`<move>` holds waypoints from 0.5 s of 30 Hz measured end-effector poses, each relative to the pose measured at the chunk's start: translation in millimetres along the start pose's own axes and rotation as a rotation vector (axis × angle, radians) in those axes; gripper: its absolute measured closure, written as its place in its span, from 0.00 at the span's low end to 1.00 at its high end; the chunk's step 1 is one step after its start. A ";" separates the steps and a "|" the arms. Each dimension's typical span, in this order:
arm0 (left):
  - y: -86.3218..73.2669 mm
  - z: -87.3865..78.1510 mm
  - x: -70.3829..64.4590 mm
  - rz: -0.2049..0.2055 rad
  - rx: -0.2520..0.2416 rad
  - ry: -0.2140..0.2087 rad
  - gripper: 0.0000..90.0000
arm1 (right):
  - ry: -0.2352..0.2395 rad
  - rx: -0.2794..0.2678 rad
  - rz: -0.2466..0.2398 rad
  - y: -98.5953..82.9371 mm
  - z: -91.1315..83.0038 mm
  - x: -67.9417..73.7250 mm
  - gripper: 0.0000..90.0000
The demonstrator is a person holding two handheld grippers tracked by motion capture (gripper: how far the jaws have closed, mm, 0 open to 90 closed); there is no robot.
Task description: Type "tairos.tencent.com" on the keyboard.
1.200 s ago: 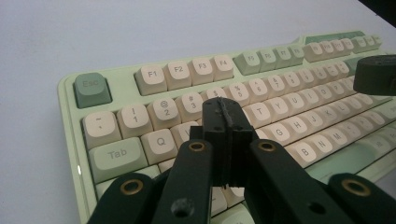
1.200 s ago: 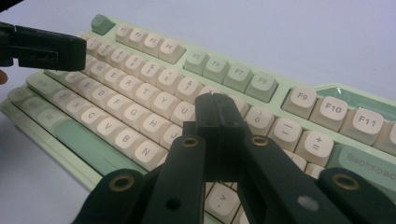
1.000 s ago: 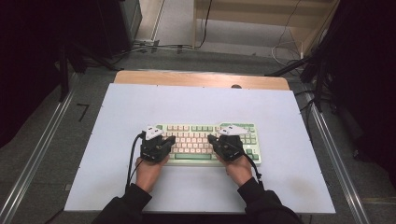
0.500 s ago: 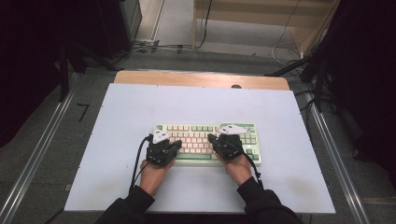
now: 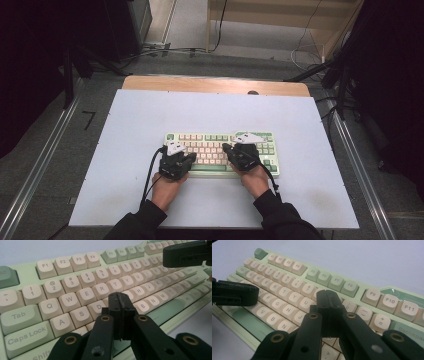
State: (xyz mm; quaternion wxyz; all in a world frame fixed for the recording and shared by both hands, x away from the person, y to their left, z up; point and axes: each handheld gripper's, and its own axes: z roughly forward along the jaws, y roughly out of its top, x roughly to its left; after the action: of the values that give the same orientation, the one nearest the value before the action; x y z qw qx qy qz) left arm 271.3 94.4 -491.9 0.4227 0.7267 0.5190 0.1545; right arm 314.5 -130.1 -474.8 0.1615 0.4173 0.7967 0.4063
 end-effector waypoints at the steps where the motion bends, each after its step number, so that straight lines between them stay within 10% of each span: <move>1: -0.3 0.3 -0.3 0.001 0.003 -0.001 1.00 | 0.000 0.001 0.001 0.0 0.0 0.4 0.97; 15: 1.1 -1.6 -0.1 0.007 -0.011 0.012 1.00 | -0.003 -0.002 0.005 0.2 -0.5 -1.3 0.97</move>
State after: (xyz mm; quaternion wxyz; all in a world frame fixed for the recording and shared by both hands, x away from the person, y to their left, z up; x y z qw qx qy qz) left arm 270.9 94.8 -490.1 0.4231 0.7253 0.5180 0.1629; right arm 315.1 -131.3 -474.5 0.1623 0.4199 0.7949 0.4067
